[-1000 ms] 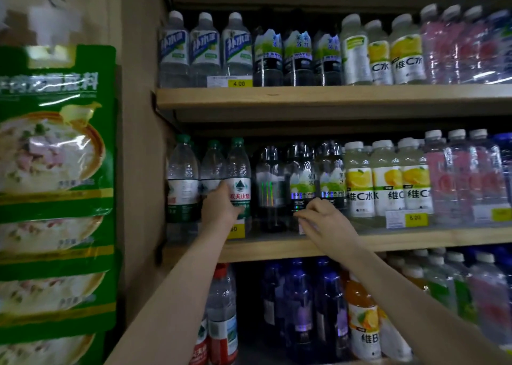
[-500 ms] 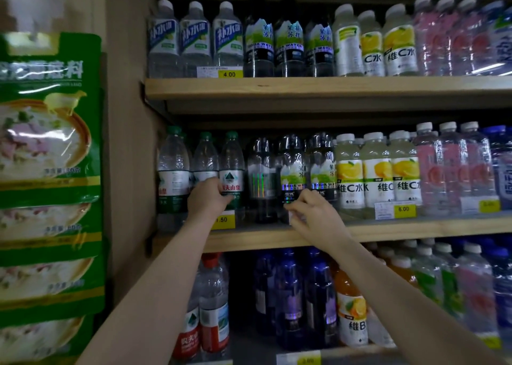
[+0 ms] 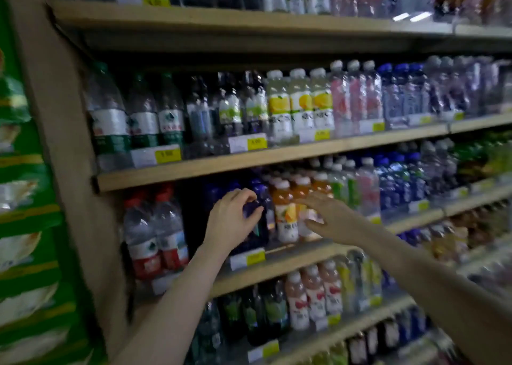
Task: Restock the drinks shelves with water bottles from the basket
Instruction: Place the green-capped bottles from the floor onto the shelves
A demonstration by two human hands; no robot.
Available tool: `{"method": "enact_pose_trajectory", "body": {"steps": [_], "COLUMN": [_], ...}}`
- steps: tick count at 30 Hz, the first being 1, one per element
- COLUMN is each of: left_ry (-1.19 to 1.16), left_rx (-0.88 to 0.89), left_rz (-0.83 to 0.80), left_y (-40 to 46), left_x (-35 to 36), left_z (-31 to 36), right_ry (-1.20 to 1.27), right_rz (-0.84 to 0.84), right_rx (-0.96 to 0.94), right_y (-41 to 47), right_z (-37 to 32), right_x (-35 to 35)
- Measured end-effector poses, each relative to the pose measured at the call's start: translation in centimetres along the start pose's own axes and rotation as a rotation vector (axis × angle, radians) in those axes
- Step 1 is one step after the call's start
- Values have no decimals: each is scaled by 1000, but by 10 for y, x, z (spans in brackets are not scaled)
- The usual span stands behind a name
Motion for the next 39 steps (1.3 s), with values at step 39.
{"method": "enact_pose_trajectory", "body": {"steps": [39], "left_ry": [-445], "left_rx": [-689], "left_rz": [-805], "left_y": [-262], "left_x": [547], "left_z": [307], "right_ry": [373], "right_rz": [-894], "right_rx": [486], "right_y": [-436], "right_z": [461], "right_x": [280]}}
Point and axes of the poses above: each hand's wrist, its own y-axis towards the middle knuckle, its own x-axis out of the palm, z = x × y, the point moved 7 cm from there along y, towards the middle knuckle, and after that the axes turned 9 degrees about -z, right-handed, at the moved point
